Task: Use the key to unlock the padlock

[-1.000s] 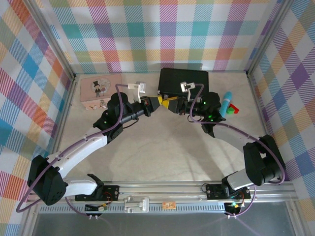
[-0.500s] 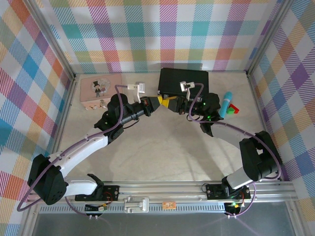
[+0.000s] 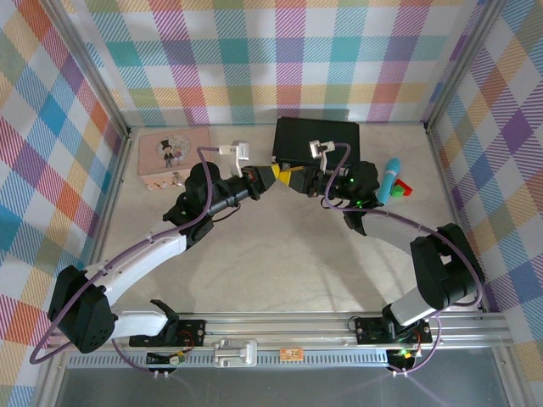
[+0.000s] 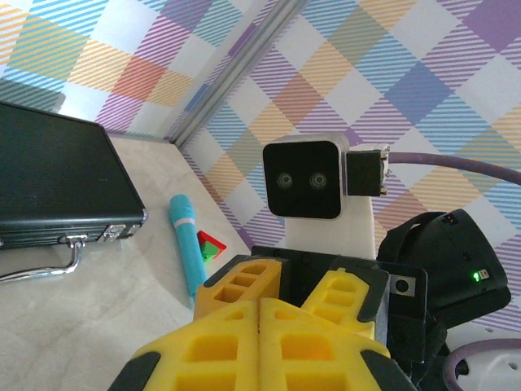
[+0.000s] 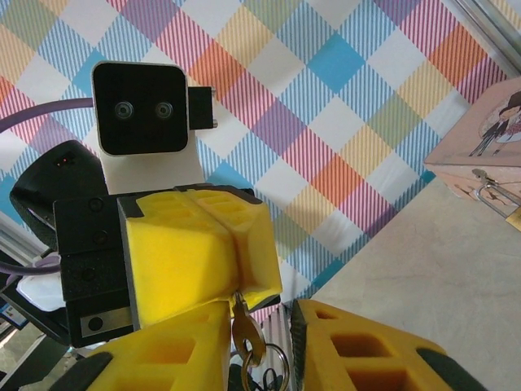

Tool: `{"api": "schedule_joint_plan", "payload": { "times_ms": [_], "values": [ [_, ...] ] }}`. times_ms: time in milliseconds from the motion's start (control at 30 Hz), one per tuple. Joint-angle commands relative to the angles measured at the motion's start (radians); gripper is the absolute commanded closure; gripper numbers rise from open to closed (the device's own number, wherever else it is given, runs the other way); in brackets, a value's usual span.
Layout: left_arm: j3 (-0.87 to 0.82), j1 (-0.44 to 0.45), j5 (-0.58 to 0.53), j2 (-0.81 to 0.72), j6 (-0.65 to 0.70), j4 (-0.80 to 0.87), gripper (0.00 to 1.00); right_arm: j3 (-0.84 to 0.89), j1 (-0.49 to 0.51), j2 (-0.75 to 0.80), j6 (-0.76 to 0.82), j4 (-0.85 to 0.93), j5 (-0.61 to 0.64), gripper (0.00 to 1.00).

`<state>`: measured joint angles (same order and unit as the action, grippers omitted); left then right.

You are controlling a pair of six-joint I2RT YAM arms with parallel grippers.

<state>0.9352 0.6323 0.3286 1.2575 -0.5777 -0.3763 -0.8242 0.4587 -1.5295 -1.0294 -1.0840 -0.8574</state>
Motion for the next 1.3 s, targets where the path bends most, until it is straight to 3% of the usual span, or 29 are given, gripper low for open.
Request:
{"api": "schedule_joint_plan", "payload": {
  "times_ms": [0,100,300,467,500,533,567,667,833,1033,1167,1267],
  "values": [
    [-0.018,0.004,-0.006,-0.009,-0.007,-0.053,1.00,0.005,0.006,-0.020,-0.024,-0.071,-0.004,0.74],
    [-0.019,0.004,-0.005,-0.011,-0.006,-0.054,1.00,0.006,0.006,-0.027,-0.028,-0.078,0.001,0.78],
    [-0.030,0.004,-0.017,-0.020,-0.009,-0.055,1.00,0.001,0.006,-0.035,-0.027,-0.090,0.003,0.99],
    [-0.052,0.001,-0.077,-0.041,-0.013,-0.046,0.97,0.008,0.001,-0.027,0.006,-0.052,0.029,1.00],
    [-0.057,0.000,-0.090,-0.047,-0.020,-0.047,0.81,0.008,0.001,-0.025,0.017,-0.042,0.029,1.00],
    [-0.064,-0.004,-0.109,-0.053,-0.030,-0.046,0.58,0.008,0.002,-0.021,0.029,-0.022,0.032,1.00],
    [-0.073,-0.011,-0.124,-0.061,-0.046,-0.047,0.45,0.006,0.002,-0.016,0.043,0.000,0.029,1.00],
    [-0.105,-0.057,-0.157,-0.085,-0.102,-0.039,0.26,0.005,0.002,0.010,0.107,0.093,0.033,1.00],
    [-0.141,-0.221,-0.133,-0.093,-0.193,0.037,0.23,-0.008,0.002,0.066,0.253,0.318,0.062,1.00],
    [-0.156,-0.438,-0.116,-0.053,-0.154,0.186,0.23,-0.054,0.005,0.097,0.443,0.707,0.167,1.00],
    [-0.127,-0.569,-0.141,0.025,-0.105,0.319,0.23,-0.062,0.005,0.094,0.504,0.847,0.243,1.00],
    [-0.128,-0.667,-0.124,0.105,-0.101,0.321,0.23,-0.054,0.005,0.086,0.530,0.896,0.279,1.00]
  ]
}}
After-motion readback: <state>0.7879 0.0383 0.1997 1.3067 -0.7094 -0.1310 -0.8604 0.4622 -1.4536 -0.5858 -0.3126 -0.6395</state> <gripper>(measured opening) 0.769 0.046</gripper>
